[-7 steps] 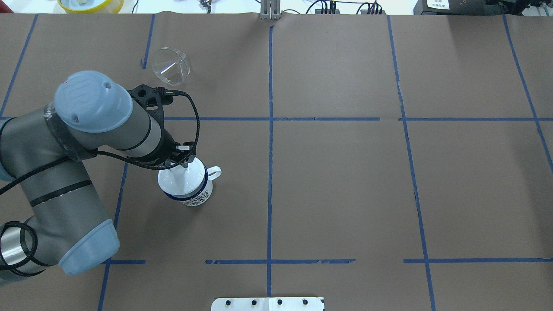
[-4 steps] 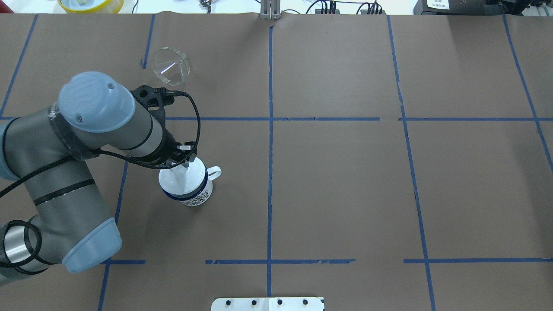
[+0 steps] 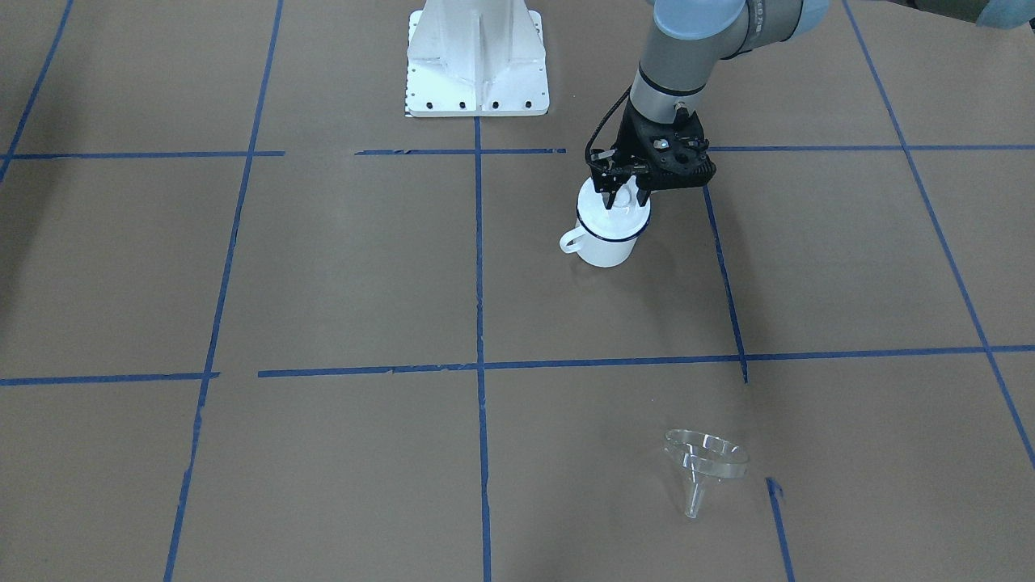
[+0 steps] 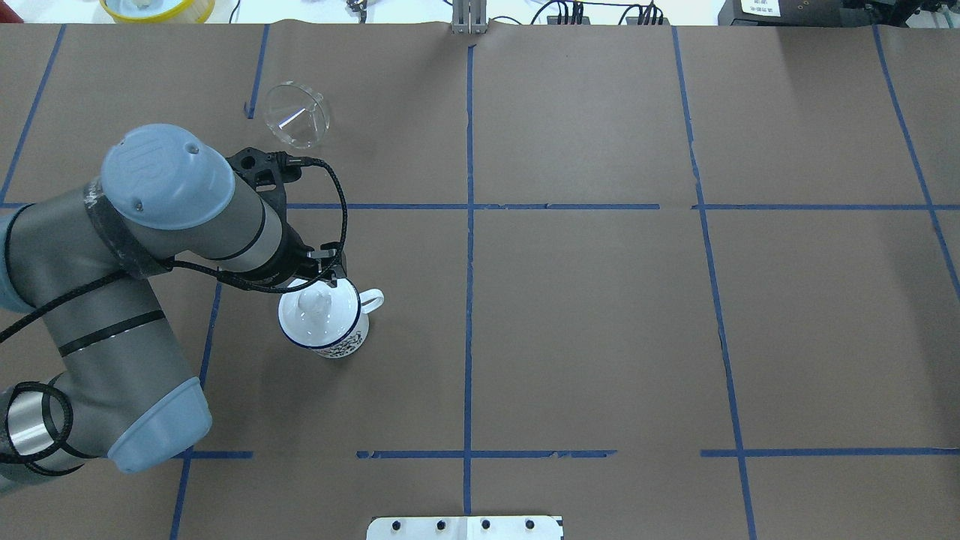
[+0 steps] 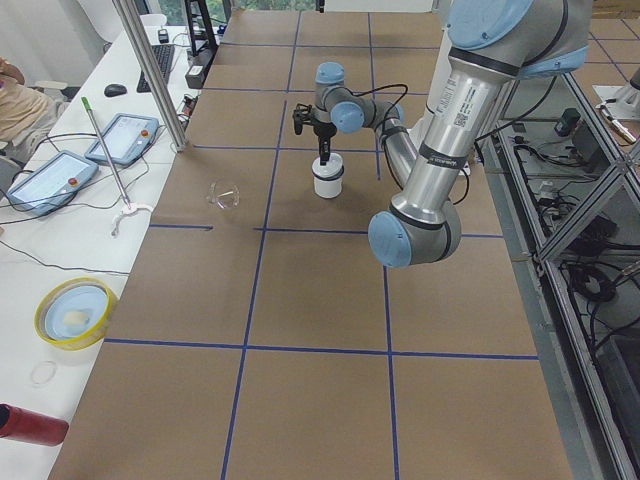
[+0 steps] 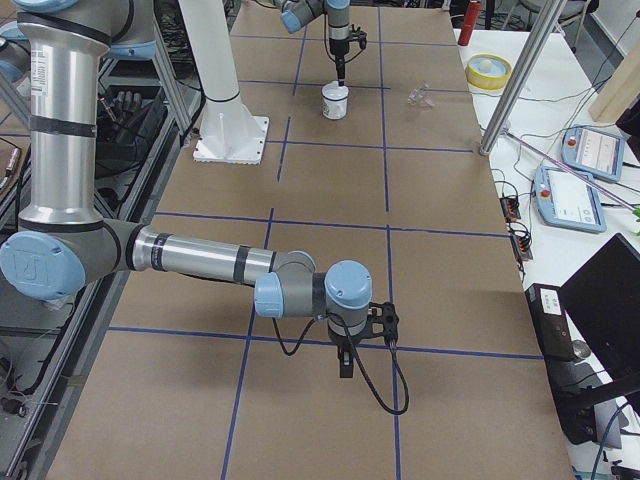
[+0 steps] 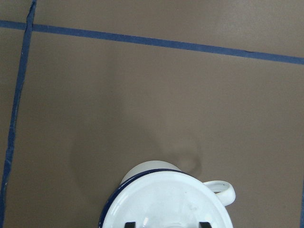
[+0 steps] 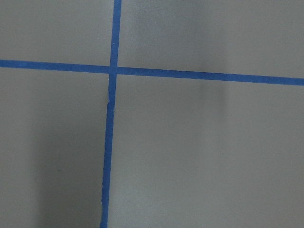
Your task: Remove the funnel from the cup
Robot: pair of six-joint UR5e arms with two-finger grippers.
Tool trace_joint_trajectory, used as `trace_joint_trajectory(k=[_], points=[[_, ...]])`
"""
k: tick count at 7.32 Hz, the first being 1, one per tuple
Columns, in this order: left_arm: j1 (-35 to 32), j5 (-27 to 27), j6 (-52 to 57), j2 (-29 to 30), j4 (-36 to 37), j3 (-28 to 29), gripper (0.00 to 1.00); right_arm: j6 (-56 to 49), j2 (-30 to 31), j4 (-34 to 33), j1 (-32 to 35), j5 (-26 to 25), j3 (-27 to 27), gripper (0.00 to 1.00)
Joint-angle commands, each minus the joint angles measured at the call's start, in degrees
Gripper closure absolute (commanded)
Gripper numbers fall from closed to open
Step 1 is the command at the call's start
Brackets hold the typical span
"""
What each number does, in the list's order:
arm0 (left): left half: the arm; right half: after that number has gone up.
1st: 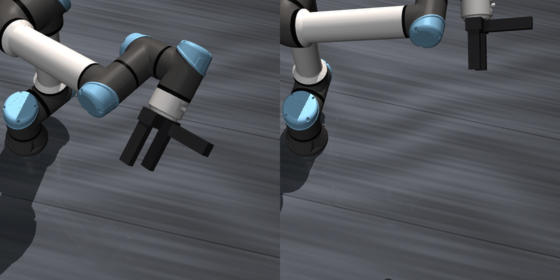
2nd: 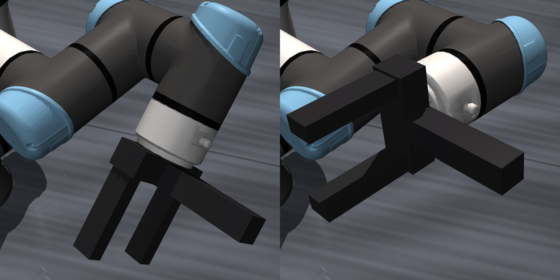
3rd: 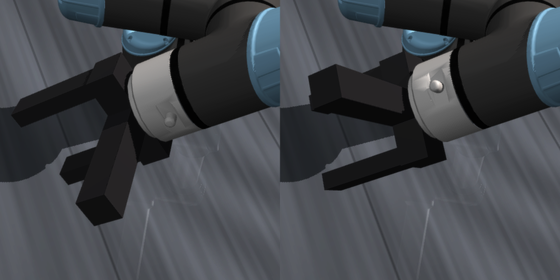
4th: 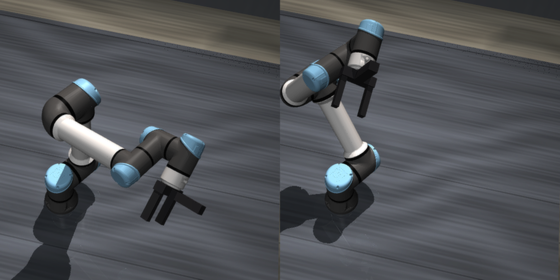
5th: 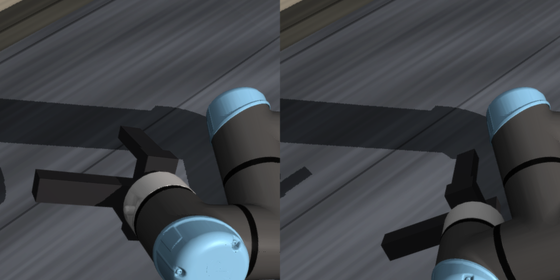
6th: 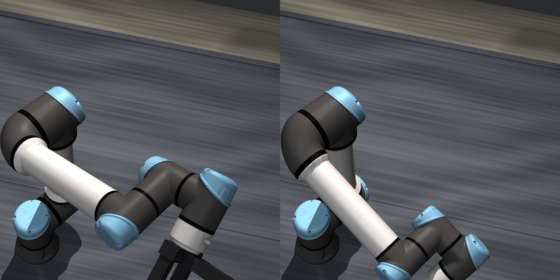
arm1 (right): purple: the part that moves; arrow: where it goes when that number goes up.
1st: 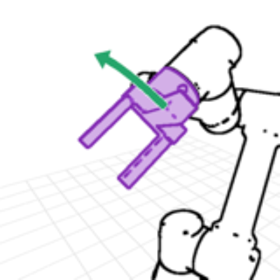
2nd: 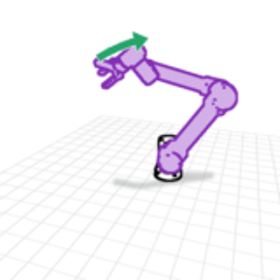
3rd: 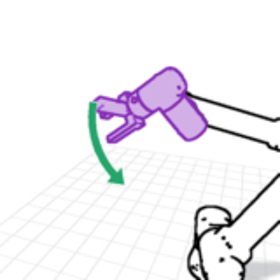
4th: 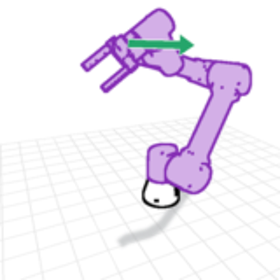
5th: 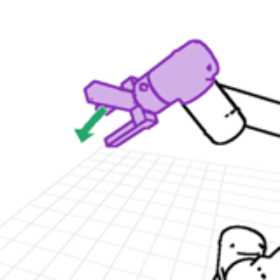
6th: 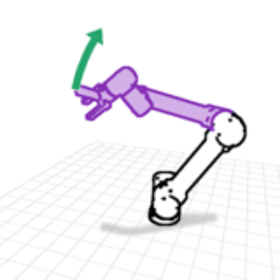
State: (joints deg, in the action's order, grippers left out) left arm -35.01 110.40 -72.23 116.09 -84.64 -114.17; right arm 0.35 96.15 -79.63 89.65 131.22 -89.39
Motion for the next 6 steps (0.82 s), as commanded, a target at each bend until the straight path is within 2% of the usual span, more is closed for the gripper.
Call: trace_joint_trajectory(k=[1,2,3,4,6], points=[[-0.32,-0.01,0.50,-0.25,0.00,-0.17,0.00,0.00,0.00,0.00,0.00,0.00,0.00,0.00],[-2.41,0.08,0.86,-0.34,-0.17,-0.61,0.00,0.00,0.00,0.00,0.00,0.00,0.00,0.00],[-5.91,0.34,7.65,-1.30,-1.74,-0.79,0.00,0.00,0.00,0.00,0.00,0.00,0.00,0.00],[-11.34,4.87,17.20,-5.05,-3.41,-0.79,0.00,0.00,0.00,0.00,0.00,0.00,0.00,0.00],[-28.02,15.51,45.71,-16.19,-8.07,-0.09,0.00,0.00,0.00,0.00,0.00,0.00,0.00,0.00]])
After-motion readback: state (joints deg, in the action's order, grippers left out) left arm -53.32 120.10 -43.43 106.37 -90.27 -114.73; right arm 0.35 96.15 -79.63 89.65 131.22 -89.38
